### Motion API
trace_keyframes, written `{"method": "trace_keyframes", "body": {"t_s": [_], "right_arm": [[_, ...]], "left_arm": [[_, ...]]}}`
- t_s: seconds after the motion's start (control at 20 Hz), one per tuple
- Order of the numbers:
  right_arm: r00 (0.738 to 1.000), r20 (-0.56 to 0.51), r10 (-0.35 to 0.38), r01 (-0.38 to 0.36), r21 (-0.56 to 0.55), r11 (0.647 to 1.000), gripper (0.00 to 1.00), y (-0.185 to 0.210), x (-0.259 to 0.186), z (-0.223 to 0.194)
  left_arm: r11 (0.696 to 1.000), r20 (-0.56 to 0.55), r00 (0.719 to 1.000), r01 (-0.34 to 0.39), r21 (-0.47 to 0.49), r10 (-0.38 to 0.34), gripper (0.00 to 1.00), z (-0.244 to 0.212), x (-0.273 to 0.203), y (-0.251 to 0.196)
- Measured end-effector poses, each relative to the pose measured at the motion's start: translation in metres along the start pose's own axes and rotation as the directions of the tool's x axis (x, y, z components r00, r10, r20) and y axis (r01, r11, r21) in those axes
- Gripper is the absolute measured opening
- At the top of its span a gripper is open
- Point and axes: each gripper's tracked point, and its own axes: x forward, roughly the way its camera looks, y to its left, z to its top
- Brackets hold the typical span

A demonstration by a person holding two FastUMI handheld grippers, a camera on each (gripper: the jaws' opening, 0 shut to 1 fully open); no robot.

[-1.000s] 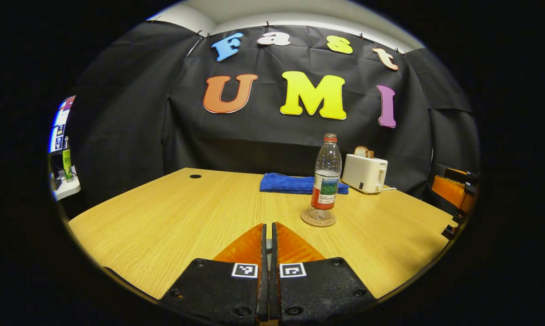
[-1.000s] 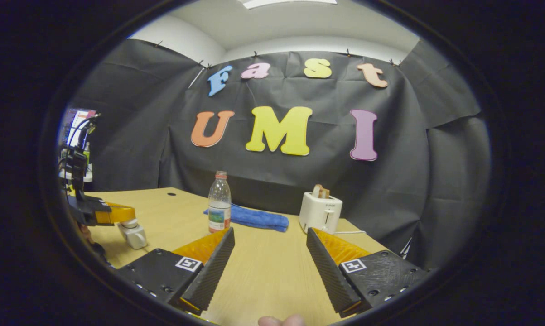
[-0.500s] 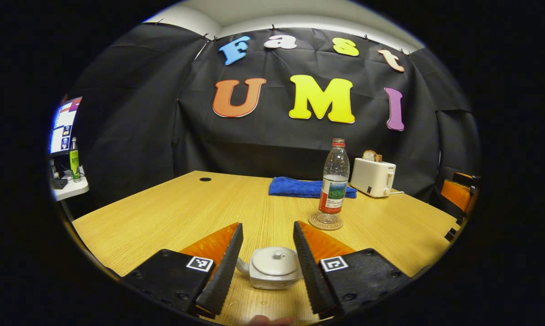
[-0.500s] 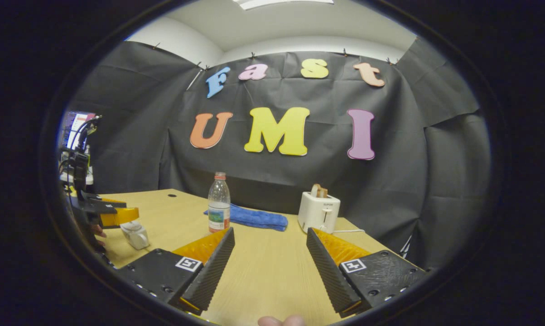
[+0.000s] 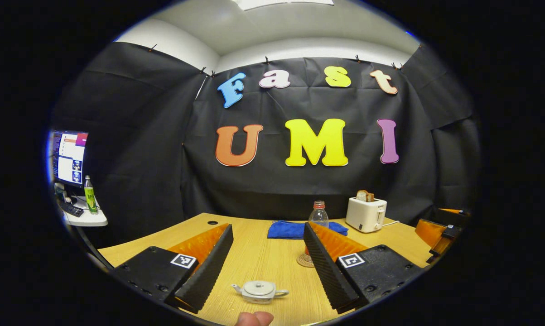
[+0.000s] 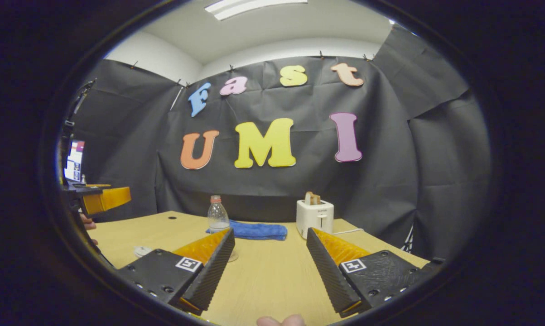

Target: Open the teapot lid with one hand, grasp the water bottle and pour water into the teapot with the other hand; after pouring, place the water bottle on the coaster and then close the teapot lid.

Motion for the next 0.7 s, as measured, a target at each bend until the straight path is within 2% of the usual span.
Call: {"method": "trace_keyframes", "body": {"t_s": [0.05, 0.15, 0.25, 0.3, 0.35, 0.55, 0.7], "right_arm": [[1.000, 0.002, -0.006, 0.006, -0.004, 1.000, 0.95, 0.000, -0.003, 0.003], [1.000, 0.008, -0.008, 0.008, -0.025, 1.000, 0.97, 0.004, -0.010, 0.006], [1.000, -0.002, -0.009, 0.009, -0.039, 0.999, 0.95, 0.009, -0.018, 0.003], [1.000, -0.007, -0.007, 0.007, -0.030, 1.000, 0.96, 0.013, -0.022, 0.001], [1.000, -0.015, -0.007, 0.007, -0.024, 1.000, 0.95, 0.016, -0.025, -0.002], [0.999, -0.023, -0.032, 0.032, -0.027, 0.999, 0.97, 0.018, -0.033, -0.004], [0.998, -0.017, -0.053, 0.052, -0.046, 0.998, 0.95, 0.017, -0.036, -0.002]], "left_arm": [[1.000, -0.002, 1.000, 0.010, 0.003, -0.010, 0.98, -0.002, -0.008, -0.008], [0.999, 0.009, 0.999, 0.034, 0.016, -0.035, 1.00, -0.001, -0.019, -0.021], [0.998, 0.006, 0.998, 0.059, 0.034, -0.059, 0.98, -0.003, -0.027, -0.032], [0.997, 0.012, 0.998, 0.066, 0.030, -0.067, 1.00, -0.002, -0.031, -0.035], [0.997, 0.019, 0.997, 0.073, 0.019, -0.073, 0.98, -0.001, -0.033, -0.036], [0.997, 0.036, 0.997, 0.071, 0.025, -0.071, 0.98, 0.003, -0.039, -0.035], [0.994, 0.011, 0.994, 0.111, 0.021, -0.111, 0.98, -0.005, -0.038, -0.049]]}}
